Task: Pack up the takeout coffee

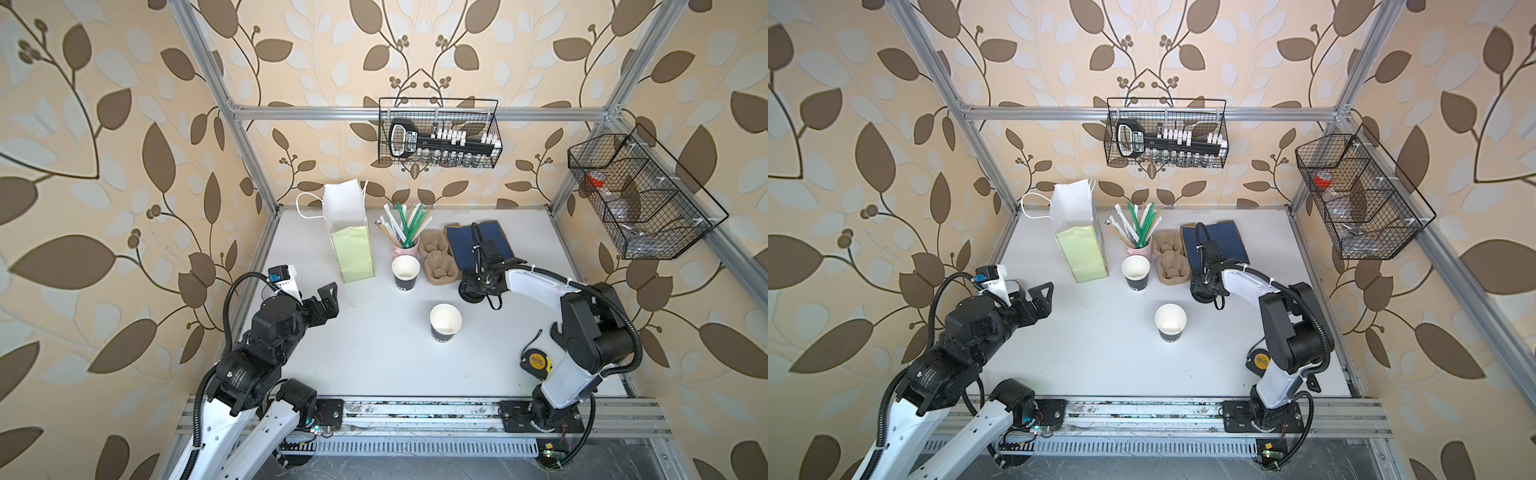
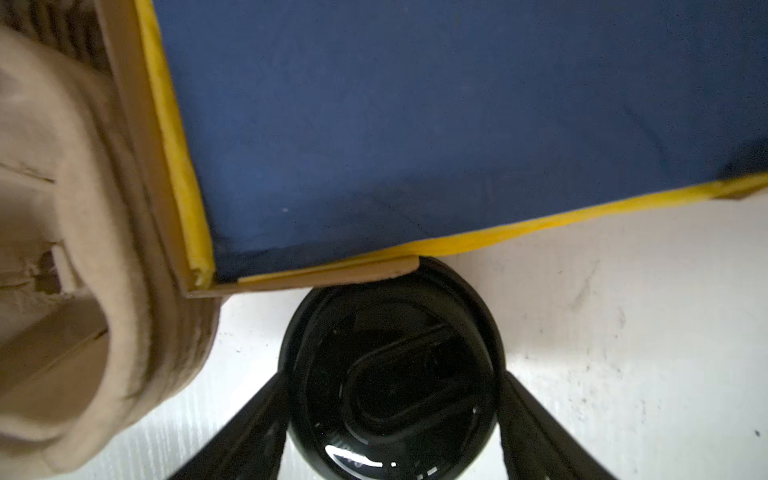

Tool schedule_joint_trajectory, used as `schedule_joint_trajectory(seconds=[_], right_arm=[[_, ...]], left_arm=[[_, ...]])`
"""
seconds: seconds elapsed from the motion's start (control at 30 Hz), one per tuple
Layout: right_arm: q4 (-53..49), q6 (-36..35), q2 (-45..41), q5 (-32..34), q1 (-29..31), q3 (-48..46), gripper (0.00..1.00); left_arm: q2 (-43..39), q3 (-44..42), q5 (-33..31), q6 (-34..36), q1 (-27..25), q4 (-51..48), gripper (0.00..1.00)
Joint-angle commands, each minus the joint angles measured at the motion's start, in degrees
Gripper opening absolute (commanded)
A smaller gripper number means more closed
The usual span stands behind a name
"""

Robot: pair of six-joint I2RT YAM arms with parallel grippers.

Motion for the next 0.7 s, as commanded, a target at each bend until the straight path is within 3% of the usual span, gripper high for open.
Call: schedule_joint_trajectory(seconds=[0.0, 0.33, 0.67], right_arm=[[0.1, -0.2, 1.3, -0.8, -0.1, 1.3, 0.77], [-0.3, -0.2, -0.9, -1.2, -0.1, 0.5, 0.7], [-0.4, -0.1, -9.1, -0.8, -0.1, -3.2, 0.68]], left_arm=[[0.4, -0.2, -0.3, 1.1, -0.4, 1.9, 0.99], [0.9, -0.2, -0.3, 1.2, -0.4, 2.1, 0.99], [1.6, -0.2, 0.3, 1.1, -0.4, 2.1, 0.99]])
